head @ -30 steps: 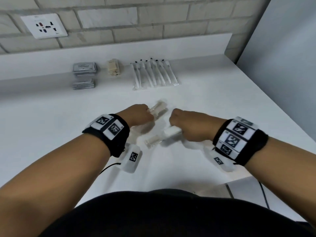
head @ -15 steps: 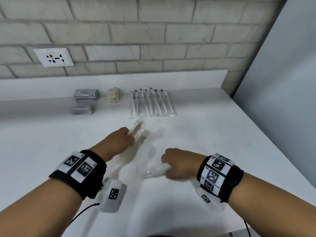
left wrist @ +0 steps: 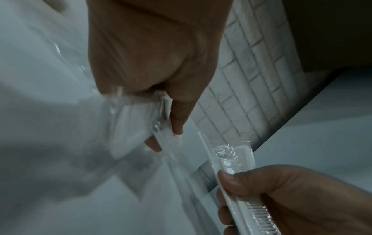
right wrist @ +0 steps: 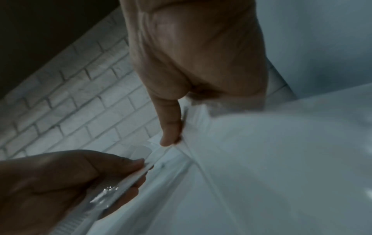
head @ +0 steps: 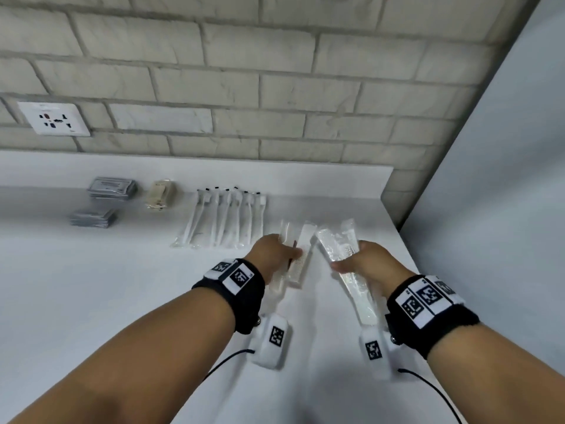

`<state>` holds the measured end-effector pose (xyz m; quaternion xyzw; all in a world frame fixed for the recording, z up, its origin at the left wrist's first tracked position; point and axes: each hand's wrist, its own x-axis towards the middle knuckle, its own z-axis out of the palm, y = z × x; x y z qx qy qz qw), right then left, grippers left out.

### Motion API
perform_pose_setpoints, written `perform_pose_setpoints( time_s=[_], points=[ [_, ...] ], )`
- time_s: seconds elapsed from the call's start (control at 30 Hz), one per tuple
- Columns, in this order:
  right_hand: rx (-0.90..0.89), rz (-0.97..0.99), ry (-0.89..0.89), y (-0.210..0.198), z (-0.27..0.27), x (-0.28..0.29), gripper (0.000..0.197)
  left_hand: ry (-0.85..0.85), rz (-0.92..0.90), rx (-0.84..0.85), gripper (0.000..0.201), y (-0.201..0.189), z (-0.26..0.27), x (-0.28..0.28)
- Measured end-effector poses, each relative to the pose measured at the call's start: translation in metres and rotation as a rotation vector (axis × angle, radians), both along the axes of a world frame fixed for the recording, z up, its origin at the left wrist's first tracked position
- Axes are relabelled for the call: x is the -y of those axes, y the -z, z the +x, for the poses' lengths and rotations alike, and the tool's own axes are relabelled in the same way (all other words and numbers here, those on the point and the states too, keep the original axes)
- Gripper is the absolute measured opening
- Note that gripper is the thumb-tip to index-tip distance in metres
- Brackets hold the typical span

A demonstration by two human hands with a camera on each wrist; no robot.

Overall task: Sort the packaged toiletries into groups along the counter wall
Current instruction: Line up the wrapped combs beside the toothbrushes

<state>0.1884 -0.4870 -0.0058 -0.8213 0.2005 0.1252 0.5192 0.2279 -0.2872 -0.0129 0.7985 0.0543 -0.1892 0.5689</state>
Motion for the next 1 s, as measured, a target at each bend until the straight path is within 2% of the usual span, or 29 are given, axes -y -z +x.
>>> perform_pose_setpoints(
  time_s=[0.07,0.13,0.17,0.23,0.3,0.37,0.43,0.47,0.53,0.6,0.63,0.7,0.73,0.8,0.87,1.0],
  points=[
    [-0.017,-0.039,0.009,0.025,0.029,0.032,0.088,-0.019,0.111,0.027,0.022,0.004,0.015,0.032],
    [-0.067,-0.101,-0.004,0.023,0.042,0.046,0.101,-0.034,0.190,0.031,0.023,0.008,0.027,0.057],
    [-0.088,-0.137,-0.004,0.017,0.045,0.048,0.099,-0.042,0.189,0.034,0.020,0.008,0.033,0.066],
    [-0.110,-0.230,0.003,0.010,0.053,0.054,0.079,-0.065,0.146,0.040,0.013,0.008,0.046,0.081],
    [-0.106,-0.284,0.002,0.011,0.062,0.061,0.064,-0.091,0.096,0.041,0.015,0.006,0.062,0.086],
    [-0.121,-0.375,-0.018,0.012,0.070,0.065,0.068,-0.057,0.103,0.034,0.018,0.004,0.076,0.083],
    [-0.101,-0.484,-0.058,0.007,0.078,0.068,0.071,-0.024,0.157,0.027,0.012,0.006,0.090,0.074],
    [-0.064,-0.558,-0.080,0.003,0.081,0.069,0.070,-0.020,0.183,0.028,0.022,0.008,0.096,0.068],
    [0.064,-0.708,-0.170,-0.005,0.091,0.067,0.060,0.066,0.380,0.103,0.038,0.006,0.104,0.054],
    [0.178,-0.755,-0.356,-0.008,0.102,0.057,0.043,0.211,0.608,0.253,0.041,0.003,0.107,0.044],
    [0.205,-0.746,-0.469,-0.007,0.106,0.050,0.039,0.281,0.660,0.300,0.038,0.001,0.105,0.043],
    [0.223,-0.773,-0.677,-0.001,0.114,0.033,0.044,0.405,0.760,0.335,0.029,-0.001,0.100,0.046],
    [0.221,-0.818,-0.750,0.001,0.116,0.026,0.048,0.448,0.813,0.332,0.031,0.000,0.097,0.050],
    [0.196,-0.893,-0.798,0.006,0.122,0.017,0.054,0.467,0.861,0.290,0.048,0.003,0.089,0.057],
    [0.177,-0.925,-0.806,0.009,0.129,0.014,0.056,0.434,0.857,0.262,0.057,0.008,0.083,0.061],
    [0.151,-0.947,-0.889,0.007,0.138,0.019,0.051,0.406,0.877,0.221,0.042,0.010,0.088,0.057]
  ],
)
